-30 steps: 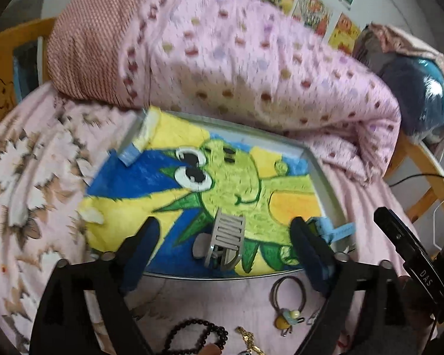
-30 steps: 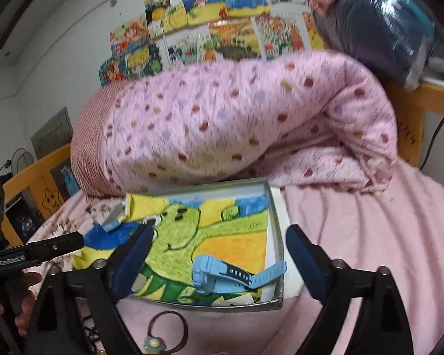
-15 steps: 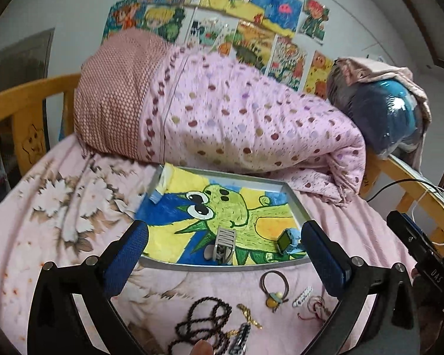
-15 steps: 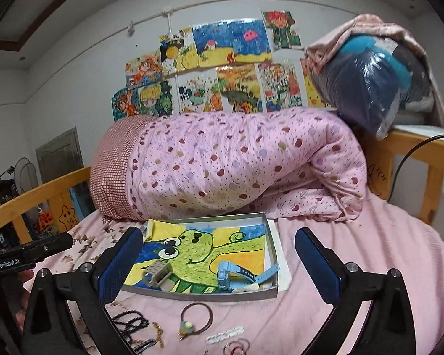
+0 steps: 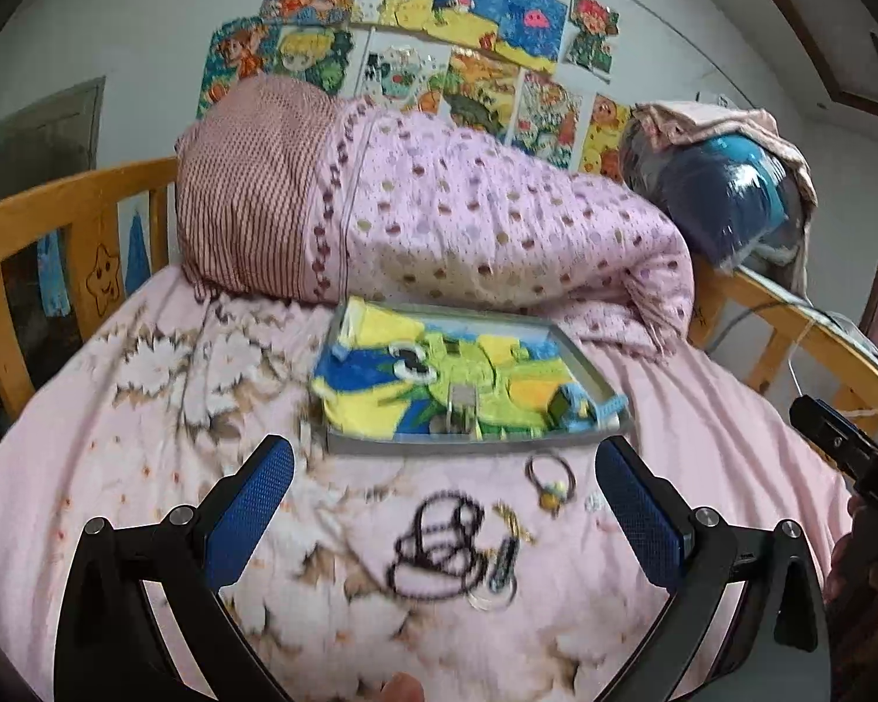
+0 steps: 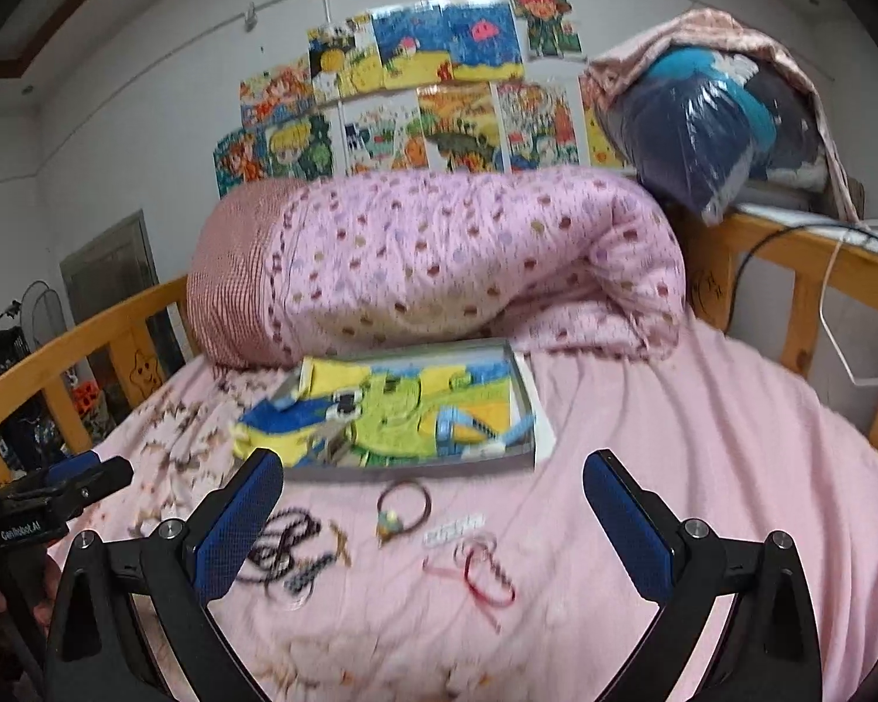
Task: Organize jewelry
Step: 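Lift both tools away from the tray back over the jewelry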
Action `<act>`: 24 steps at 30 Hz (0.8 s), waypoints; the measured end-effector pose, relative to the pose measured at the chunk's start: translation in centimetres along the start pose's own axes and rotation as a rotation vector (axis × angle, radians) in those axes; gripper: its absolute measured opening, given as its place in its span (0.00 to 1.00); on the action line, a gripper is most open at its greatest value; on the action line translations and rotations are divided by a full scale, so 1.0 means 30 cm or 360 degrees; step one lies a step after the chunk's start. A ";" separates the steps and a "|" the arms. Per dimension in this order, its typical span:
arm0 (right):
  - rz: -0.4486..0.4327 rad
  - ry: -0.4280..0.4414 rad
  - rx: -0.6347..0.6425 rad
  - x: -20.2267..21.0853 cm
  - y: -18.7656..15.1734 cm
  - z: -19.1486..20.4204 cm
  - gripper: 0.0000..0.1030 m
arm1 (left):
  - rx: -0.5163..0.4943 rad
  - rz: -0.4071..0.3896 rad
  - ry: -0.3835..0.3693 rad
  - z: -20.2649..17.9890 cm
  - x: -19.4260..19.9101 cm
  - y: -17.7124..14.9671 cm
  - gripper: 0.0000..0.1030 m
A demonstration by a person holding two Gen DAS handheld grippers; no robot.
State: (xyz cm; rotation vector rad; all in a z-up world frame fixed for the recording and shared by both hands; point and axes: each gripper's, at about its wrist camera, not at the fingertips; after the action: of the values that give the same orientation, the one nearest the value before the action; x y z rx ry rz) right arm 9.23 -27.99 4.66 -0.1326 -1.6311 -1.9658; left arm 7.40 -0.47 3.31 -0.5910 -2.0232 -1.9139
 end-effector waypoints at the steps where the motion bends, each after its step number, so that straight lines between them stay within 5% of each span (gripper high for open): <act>1: 0.0030 0.0002 -0.0008 0.003 -0.012 0.003 1.00 | -0.0005 0.0020 -0.0011 0.000 0.004 -0.015 0.98; 15: 0.0355 -0.0085 -0.0039 -0.081 -0.112 -0.036 1.00 | -0.0098 0.0281 -0.0103 -0.012 -0.044 -0.171 0.98; 24: 0.0651 0.0009 0.0000 -0.257 -0.157 -0.086 1.00 | -0.0179 0.0418 -0.0171 -0.011 -0.149 -0.215 0.98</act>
State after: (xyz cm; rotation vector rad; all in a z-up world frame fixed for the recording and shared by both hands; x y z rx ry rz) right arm 14.05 -27.18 -3.37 -0.4249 -1.4631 -1.6506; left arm 8.16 -1.43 -4.46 -0.9553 -1.8016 -1.8800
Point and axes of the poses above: each gripper's, at about its wrist camera, not at the fingertips, and x roughly against the way its jaws point, z to its left, y to its top, and after that the axes turned 8 degrees about -x, right-handed
